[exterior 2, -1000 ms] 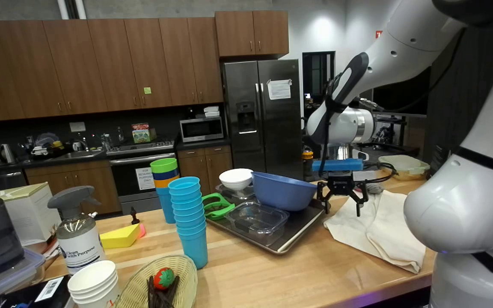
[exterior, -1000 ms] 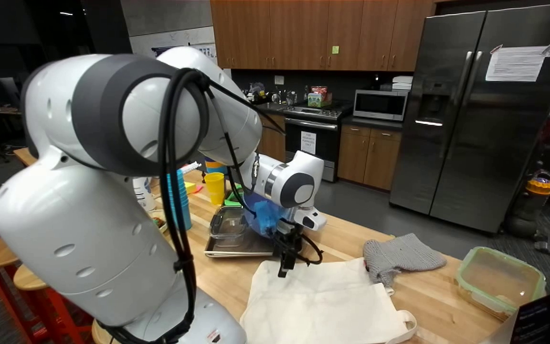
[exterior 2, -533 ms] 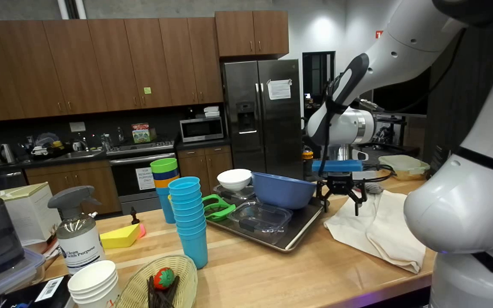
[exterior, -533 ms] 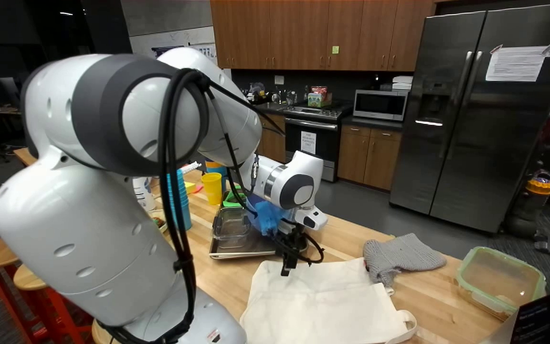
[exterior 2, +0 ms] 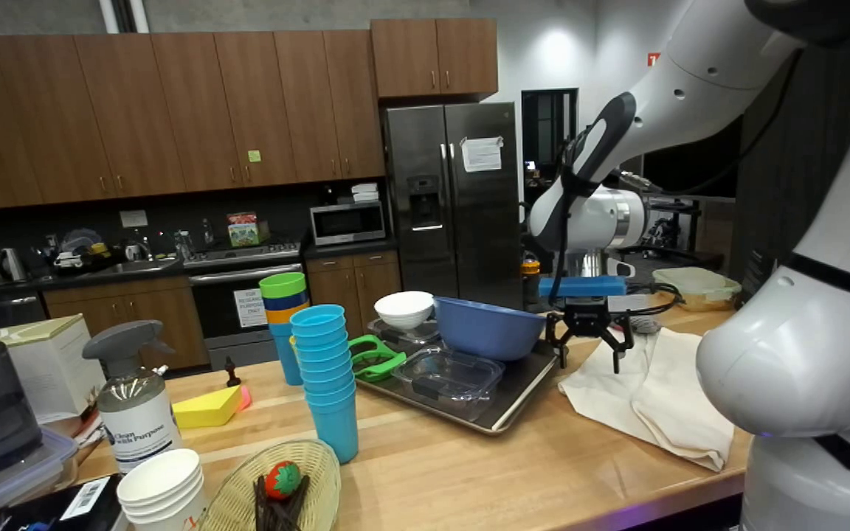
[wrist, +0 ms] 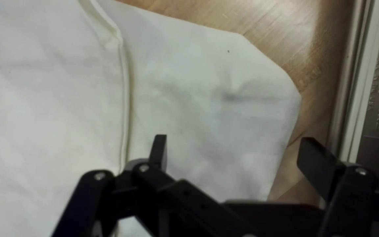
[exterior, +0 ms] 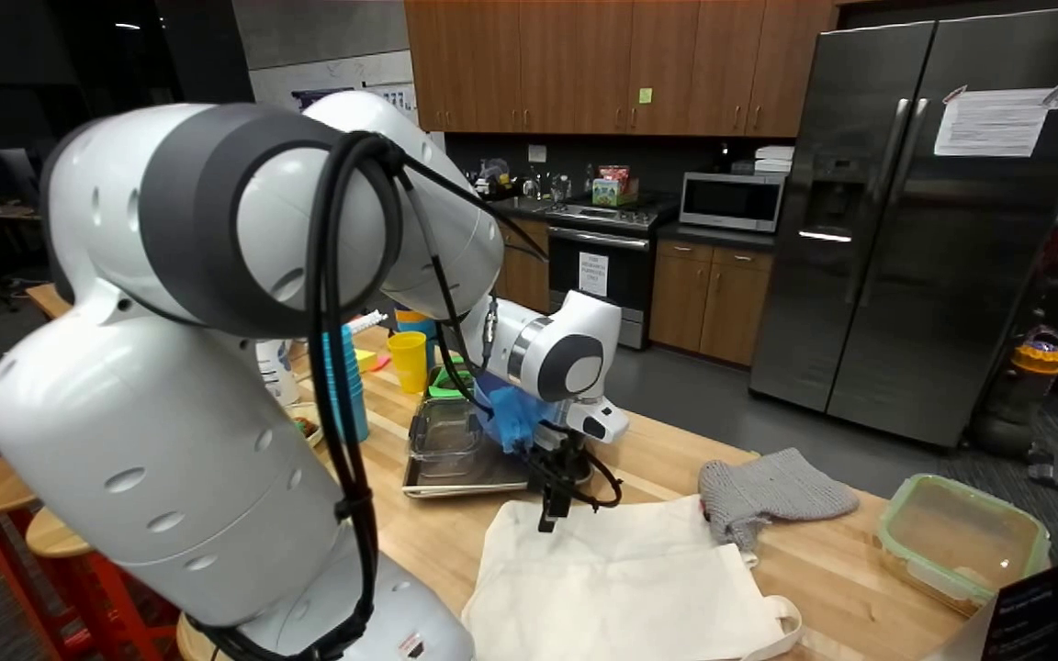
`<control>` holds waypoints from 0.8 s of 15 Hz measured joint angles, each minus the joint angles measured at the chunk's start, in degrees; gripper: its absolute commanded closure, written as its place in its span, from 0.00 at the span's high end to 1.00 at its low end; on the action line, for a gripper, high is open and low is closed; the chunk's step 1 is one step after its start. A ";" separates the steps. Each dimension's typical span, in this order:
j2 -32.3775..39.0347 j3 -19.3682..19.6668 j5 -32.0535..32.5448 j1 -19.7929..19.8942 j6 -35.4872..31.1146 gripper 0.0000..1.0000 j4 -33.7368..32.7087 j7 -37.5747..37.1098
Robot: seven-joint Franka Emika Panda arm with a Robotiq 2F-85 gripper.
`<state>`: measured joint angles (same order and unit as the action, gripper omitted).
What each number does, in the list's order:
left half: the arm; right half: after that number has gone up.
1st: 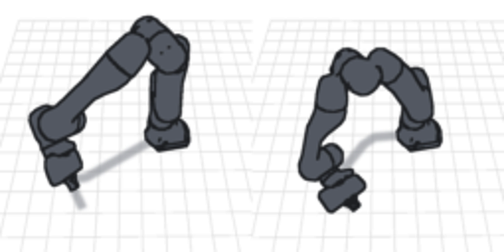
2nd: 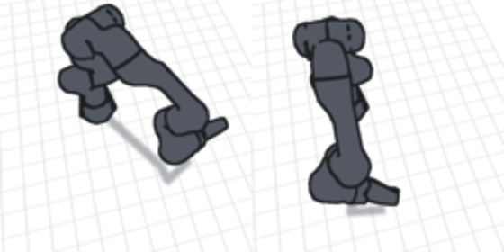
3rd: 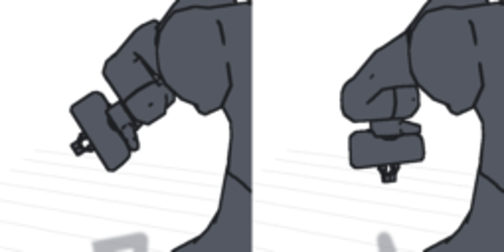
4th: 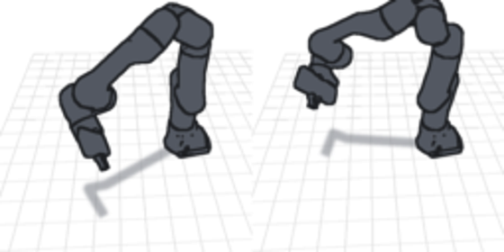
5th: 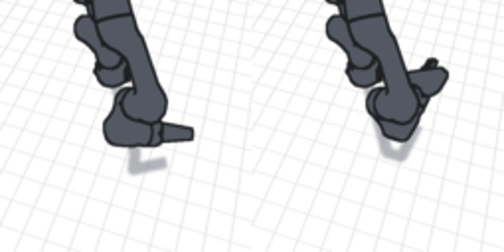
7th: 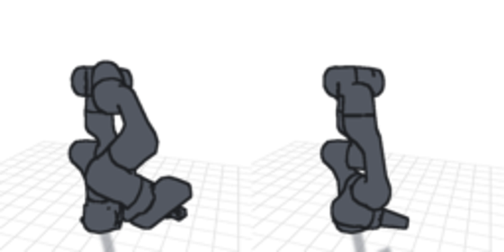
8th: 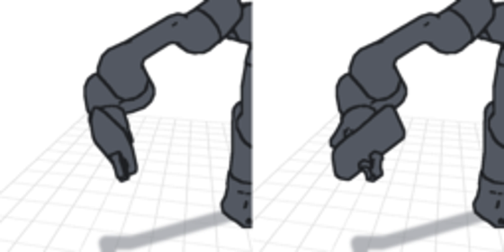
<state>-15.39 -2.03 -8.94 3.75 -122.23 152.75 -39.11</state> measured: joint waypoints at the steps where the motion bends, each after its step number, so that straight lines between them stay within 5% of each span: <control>1: 0.04 0.00 0.00 0.00 0.00 1.00 0.00 0.00; 12: 0.14 0.00 -0.14 0.04 1.17 1.00 -0.03 -0.55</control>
<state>-15.25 -2.02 -9.08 3.79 -121.06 152.72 -39.66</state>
